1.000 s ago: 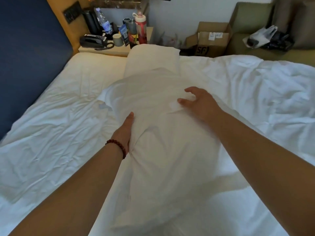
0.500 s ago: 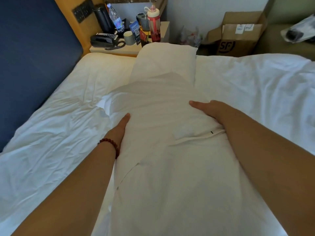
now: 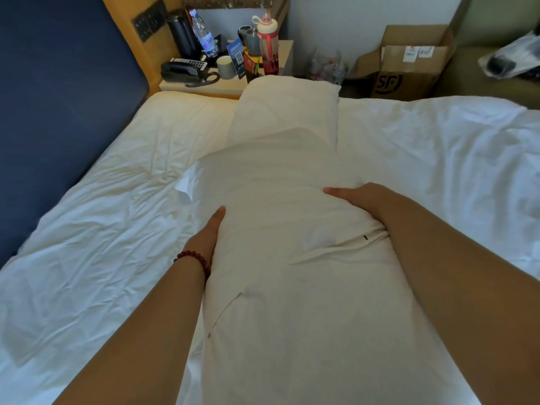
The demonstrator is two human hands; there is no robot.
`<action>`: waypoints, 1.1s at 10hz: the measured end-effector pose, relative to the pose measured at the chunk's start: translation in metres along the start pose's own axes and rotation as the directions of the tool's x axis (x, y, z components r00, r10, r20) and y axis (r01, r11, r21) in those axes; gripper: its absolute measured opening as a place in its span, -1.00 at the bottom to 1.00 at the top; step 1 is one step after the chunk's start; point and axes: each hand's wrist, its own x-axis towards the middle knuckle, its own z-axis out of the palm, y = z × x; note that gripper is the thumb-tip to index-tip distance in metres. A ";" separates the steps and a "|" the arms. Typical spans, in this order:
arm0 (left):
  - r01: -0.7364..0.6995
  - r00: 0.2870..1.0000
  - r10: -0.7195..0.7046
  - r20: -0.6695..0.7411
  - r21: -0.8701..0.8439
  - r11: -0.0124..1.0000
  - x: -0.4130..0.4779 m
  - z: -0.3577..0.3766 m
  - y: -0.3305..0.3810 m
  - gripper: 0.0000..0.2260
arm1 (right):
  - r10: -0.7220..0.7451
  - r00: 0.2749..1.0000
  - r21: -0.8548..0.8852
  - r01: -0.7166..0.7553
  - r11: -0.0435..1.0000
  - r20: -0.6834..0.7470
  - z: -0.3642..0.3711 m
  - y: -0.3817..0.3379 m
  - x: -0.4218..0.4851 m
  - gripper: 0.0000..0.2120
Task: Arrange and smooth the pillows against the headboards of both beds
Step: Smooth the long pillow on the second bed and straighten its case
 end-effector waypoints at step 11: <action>-0.643 0.750 0.645 -0.150 0.066 0.763 -0.280 -0.424 -0.030 -0.51 | -0.372 0.811 0.301 0.531 0.792 -0.452 0.265 -0.147 -0.414 -0.11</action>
